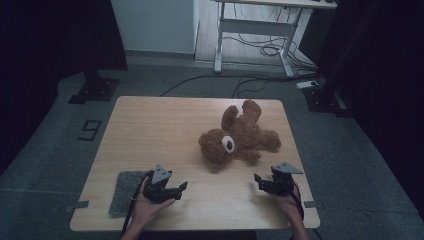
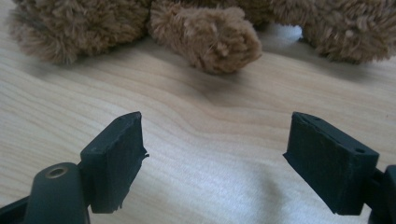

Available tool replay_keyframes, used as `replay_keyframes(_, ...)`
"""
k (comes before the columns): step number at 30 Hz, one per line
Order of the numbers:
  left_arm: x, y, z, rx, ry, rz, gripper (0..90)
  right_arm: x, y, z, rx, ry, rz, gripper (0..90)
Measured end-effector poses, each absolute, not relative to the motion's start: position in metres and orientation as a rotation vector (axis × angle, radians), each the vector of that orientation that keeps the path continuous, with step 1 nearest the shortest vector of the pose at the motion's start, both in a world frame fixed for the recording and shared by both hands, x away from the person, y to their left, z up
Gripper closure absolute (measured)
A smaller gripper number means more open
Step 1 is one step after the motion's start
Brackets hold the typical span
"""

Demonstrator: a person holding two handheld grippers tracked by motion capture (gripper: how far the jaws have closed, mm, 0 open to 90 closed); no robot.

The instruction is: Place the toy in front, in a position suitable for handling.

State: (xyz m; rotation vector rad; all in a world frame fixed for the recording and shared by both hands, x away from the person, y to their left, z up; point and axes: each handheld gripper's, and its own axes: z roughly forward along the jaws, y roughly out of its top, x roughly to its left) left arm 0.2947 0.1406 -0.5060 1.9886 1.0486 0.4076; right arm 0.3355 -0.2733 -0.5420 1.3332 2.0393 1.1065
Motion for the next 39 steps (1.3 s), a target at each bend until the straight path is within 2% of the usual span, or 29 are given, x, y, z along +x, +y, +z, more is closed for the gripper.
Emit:
replay_keyframes(7,0.319,0.125,-0.495,1.984,1.033,0.408,25.6,0.349,-0.275,-0.537,1.323,2.033,1.117,19.0)
replay_keyframes(10,0.339,0.118,-0.490,1.983,1.043,0.417,25.5,0.367,-0.272,-0.531,1.318,2.029,1.131,18.9)
replay_keyframes(12,0.360,0.113,-0.487,1.963,1.065,0.372,25.3,0.377,-0.269,-0.531,1.314,2.042,1.131,18.8)
replay_keyframes(19,0.394,0.099,-0.486,1.989,1.065,0.358,26.1,0.399,-0.256,-0.535,1.311,2.075,1.129,17.8)
replay_keyframes(30,0.417,0.074,-0.477,1.990,1.054,0.381,29.1,0.410,-0.250,-0.543,1.327,2.086,1.146,18.1)
replay_keyframes(37,0.427,0.060,-0.477,1.990,1.025,0.399,26.7,0.415,-0.246,-0.541,1.325,2.096,1.141,18.3)
replay_keyframes(39,0.432,0.056,-0.480,1.991,1.035,0.377,23.4,0.417,-0.244,-0.540,1.314,2.096,1.130,18.1)
